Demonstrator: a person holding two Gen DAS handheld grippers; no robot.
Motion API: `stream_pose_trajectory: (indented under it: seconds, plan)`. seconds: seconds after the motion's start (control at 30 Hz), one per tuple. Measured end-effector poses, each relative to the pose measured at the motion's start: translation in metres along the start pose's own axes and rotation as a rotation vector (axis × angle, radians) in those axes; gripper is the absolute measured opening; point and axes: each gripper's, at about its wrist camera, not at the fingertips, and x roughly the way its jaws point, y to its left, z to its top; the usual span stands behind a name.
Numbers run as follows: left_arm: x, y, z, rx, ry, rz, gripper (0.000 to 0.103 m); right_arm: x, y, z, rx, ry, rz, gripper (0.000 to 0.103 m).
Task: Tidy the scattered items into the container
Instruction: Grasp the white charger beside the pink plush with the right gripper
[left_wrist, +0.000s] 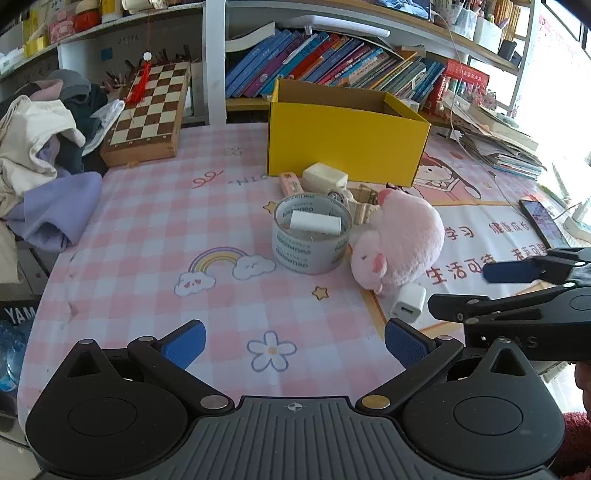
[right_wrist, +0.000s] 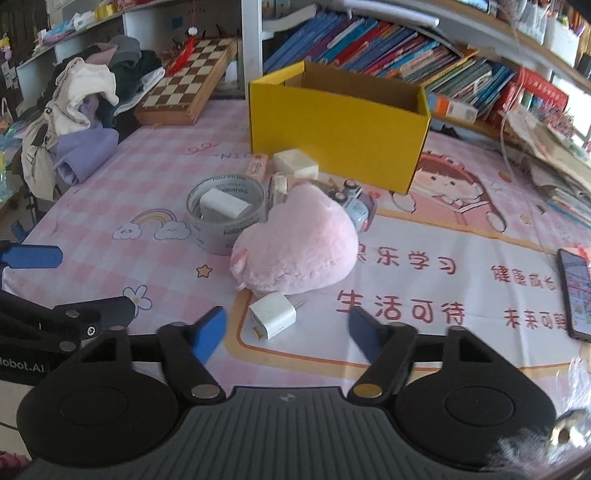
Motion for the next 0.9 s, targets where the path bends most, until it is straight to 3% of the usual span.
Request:
stream_pose_trajectory:
  seconds: [0.37,0.63,0.9]
  plan:
    - [0.020,-0.002,0.009,0.000,0.018,0.009,0.103,0.048,-0.006,0.016,-0.009,0.122,0.069,0.060]
    - [0.037,-0.006,0.016,0.002,0.051,0.027,0.102,0.077,-0.007,0.023,-0.043,0.198,0.125,0.048]
    - [0.049,-0.011,0.024,-0.019,0.052,0.028,0.102,0.077,-0.013,0.025,-0.092,0.184,0.116,0.045]
